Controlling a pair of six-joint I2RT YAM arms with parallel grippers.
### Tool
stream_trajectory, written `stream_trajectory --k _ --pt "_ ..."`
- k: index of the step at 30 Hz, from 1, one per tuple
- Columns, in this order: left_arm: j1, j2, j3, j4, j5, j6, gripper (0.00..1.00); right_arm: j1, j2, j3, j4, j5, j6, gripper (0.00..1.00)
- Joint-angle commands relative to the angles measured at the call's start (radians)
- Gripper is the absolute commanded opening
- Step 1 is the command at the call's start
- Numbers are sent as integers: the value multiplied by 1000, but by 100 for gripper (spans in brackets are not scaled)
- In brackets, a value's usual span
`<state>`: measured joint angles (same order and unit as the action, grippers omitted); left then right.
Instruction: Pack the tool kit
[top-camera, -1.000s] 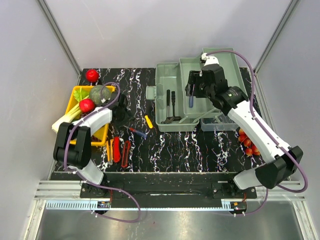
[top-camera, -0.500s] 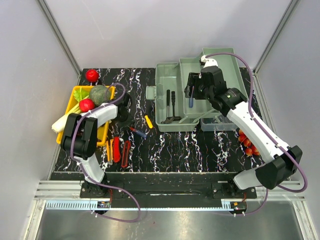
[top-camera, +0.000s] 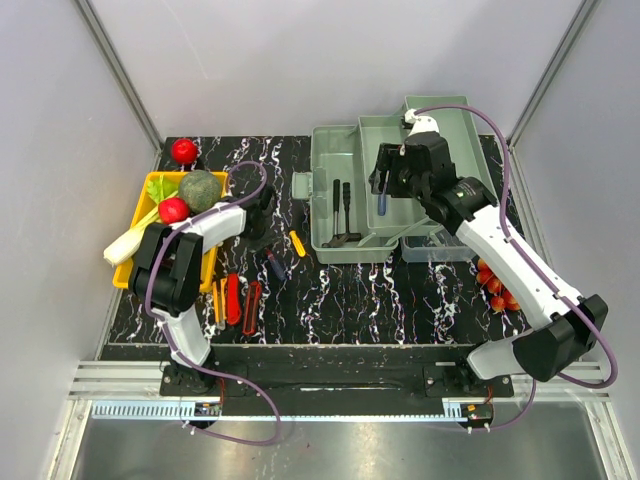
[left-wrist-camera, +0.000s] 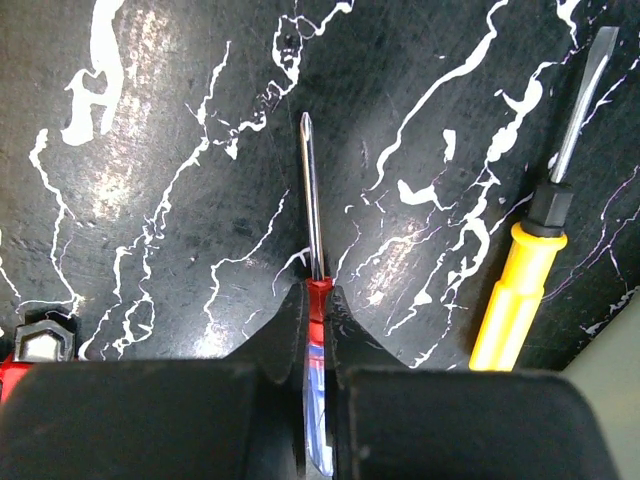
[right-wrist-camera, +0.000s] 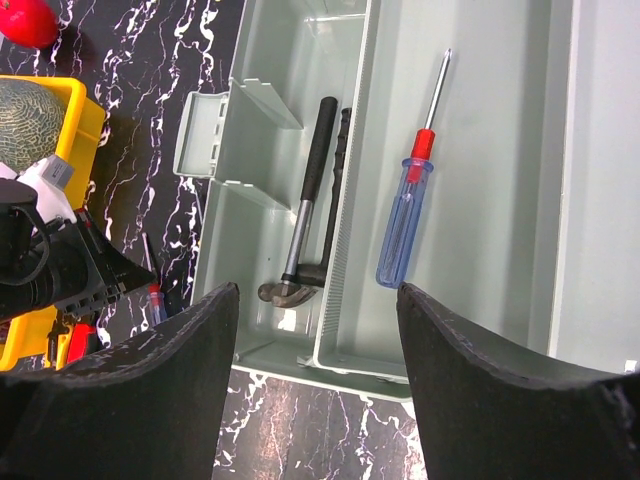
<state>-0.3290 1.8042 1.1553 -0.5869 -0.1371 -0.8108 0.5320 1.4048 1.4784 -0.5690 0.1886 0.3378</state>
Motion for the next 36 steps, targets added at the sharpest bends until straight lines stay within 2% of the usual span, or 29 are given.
stream_trajectory --k 1,3,6,12,16,19,22,25,27,31,36 --pt "4 29 26 -8 -42 35 0 -1 -36 -1 37 -6 12 70" --pt "4 37 27 -7 -35 42 12 -1 -41 -3 37 -9 15 70" --pt "2 55 24 -4 -29 56 19 -1 -46 -9 35 -12 23 70" --pt "4 76 15 6 -22 78 21 -1 -63 -18 32 -37 43 70" --pt "1 95 26 2 -1 94 29 -1 -78 -21 34 -61 55 71" --pt "-1 101 30 -1 5 102 31 -1 -96 -23 32 -75 63 71" --pt "-2 81 30 -1 -1 108 19 -1 -107 -26 34 -97 69 72" --pt "-2 34 43 -2 1 124 0 -1 -110 -29 32 -174 55 76" --pt "-2 -12 63 -1 23 153 0 -1 -115 -47 56 -289 20 87" --pt "-2 -135 115 1 115 229 0 -1 -124 -113 144 -536 -3 99" --pt "-4 -337 155 93 338 277 0 22 -86 -135 242 -679 85 100"
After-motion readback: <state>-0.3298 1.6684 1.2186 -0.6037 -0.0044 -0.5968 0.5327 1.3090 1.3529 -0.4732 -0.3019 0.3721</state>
